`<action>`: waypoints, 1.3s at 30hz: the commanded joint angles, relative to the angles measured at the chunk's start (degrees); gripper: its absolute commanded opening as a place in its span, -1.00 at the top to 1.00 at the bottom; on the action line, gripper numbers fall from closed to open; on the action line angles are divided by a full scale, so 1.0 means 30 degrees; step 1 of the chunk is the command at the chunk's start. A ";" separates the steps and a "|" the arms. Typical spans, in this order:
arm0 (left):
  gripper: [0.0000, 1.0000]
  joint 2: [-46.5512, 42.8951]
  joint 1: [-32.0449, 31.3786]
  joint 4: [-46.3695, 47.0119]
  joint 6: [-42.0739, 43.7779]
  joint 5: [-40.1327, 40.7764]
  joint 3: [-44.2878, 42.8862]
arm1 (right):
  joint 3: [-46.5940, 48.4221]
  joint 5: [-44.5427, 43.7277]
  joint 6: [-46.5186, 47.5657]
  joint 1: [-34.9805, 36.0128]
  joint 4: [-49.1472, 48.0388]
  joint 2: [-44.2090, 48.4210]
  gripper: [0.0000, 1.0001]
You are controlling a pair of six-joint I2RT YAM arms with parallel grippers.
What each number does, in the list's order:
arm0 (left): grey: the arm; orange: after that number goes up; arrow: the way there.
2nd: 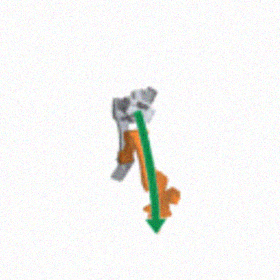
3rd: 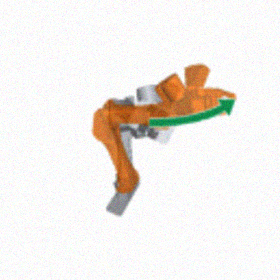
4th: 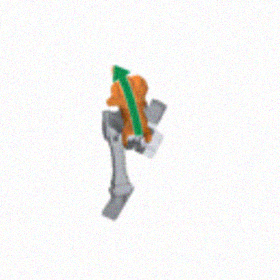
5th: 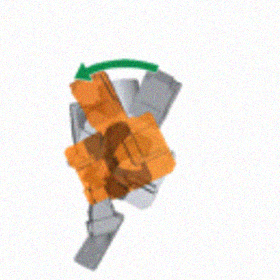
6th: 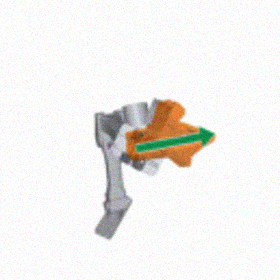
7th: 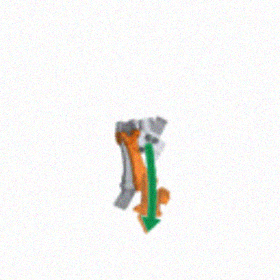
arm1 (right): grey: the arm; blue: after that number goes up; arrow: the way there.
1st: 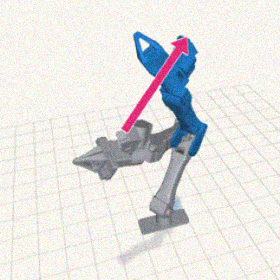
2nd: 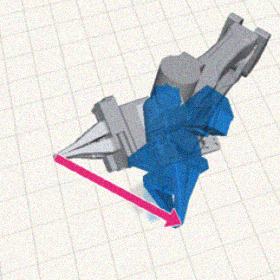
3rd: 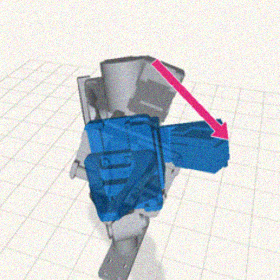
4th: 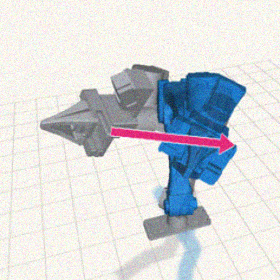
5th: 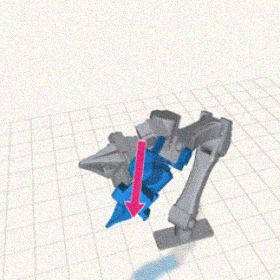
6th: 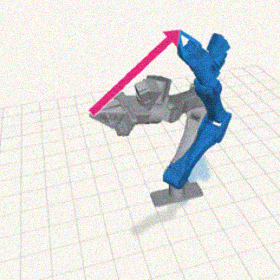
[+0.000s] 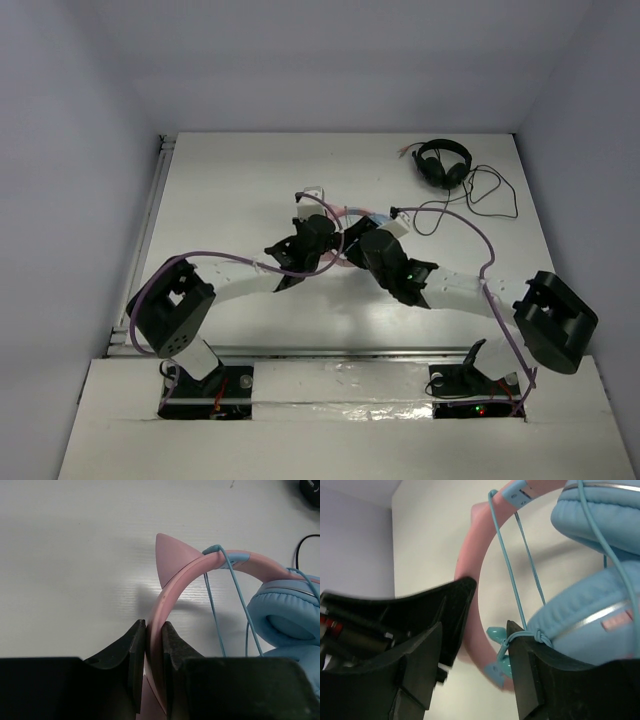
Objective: Wrap the headphones
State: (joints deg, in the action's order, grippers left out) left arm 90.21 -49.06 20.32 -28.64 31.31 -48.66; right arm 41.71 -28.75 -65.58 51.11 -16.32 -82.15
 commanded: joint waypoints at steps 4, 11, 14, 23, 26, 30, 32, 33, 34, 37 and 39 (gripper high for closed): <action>1.00 -0.1009 0.1440 0.2398 -0.1204 -0.2057 -0.0419 | 0.1389 0.0705 0.1616 0.0716 0.2567 0.1776 -0.31; 1.00 -0.1155 0.1821 0.2281 -0.1350 -0.2848 -0.0536 | 0.2002 0.2345 0.2201 0.0716 0.2949 0.2129 -0.77; 1.00 -0.1272 0.1997 0.2281 -0.1438 -0.3141 -0.0478 | 0.2472 0.2551 0.2699 0.0716 0.3944 0.2158 -0.82; 1.00 -0.1126 0.2642 0.2661 -0.1849 -0.4927 -0.0155 | 0.3496 0.2234 0.4164 0.0716 0.5378 0.4147 -0.57; 1.00 -0.1097 0.2642 0.2691 -0.1849 -0.5396 -0.0184 | 0.3527 0.2202 0.4545 0.0716 0.5380 0.4706 -0.23; 1.00 -0.1038 0.2817 0.2486 -0.1848 -0.5982 -0.0302 | 0.3935 0.1881 0.5160 0.0716 0.6485 0.5001 0.29; 1.00 -0.1155 0.2817 0.2661 -0.1936 -0.6625 -0.0185 | 0.4259 0.1762 0.5774 0.0716 0.6814 0.5116 0.68; 1.00 -0.1184 0.2817 0.2662 -0.1908 -0.6831 -0.0156 | 0.4288 0.1559 0.5980 0.0716 0.6874 0.5233 0.80; 1.00 -0.1156 0.2817 0.2633 -0.1878 -0.7065 -0.0126 | 0.4289 0.1412 0.6301 0.0716 0.6932 0.5496 0.89; 1.00 -0.1243 0.2817 0.2399 -0.1819 -0.7593 -0.0097 | 0.5136 0.1205 0.7150 0.0716 0.8101 0.5878 1.00; 1.00 -0.1360 0.2817 0.2135 -0.1819 -0.7770 -0.0068 | 0.5547 0.1321 0.7416 0.0716 0.8891 0.6667 1.00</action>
State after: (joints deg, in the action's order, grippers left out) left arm 90.17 -41.01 21.61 -32.05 10.90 -48.49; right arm 53.89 -23.18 -47.13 52.97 7.11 -65.82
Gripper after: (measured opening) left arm 0.124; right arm 0.010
